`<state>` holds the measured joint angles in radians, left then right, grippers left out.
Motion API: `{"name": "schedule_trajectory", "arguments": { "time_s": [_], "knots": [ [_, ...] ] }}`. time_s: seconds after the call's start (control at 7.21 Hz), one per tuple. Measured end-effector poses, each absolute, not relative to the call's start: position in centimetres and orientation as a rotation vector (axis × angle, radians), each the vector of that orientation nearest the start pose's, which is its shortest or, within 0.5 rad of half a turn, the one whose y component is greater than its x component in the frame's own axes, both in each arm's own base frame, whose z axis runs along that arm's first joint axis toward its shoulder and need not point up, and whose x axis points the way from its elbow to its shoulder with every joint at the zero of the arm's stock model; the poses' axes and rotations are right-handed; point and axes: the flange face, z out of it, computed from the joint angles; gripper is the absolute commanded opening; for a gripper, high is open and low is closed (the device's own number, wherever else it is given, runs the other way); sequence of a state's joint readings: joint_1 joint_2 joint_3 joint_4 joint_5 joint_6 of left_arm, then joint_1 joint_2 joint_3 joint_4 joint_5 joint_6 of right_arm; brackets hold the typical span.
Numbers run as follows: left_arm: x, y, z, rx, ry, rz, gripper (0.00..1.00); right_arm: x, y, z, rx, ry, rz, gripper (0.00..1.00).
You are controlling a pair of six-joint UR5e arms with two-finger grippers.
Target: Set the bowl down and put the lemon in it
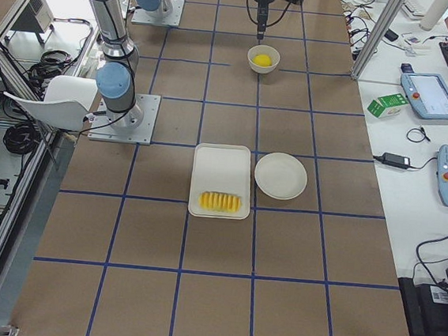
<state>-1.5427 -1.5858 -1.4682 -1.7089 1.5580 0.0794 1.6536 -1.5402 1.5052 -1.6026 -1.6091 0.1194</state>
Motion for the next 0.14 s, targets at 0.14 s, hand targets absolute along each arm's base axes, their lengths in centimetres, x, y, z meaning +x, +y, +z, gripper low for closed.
{"name": "schedule_trajectory", "arguments": {
  "time_s": [0.14],
  "knots": [
    [-11.96, -49.47, 51.87, 0.076, 3.156, 0.074, 1.00, 17.13, -49.87, 50.87, 0.059, 3.170, -0.113, 1.00]
  ]
}}
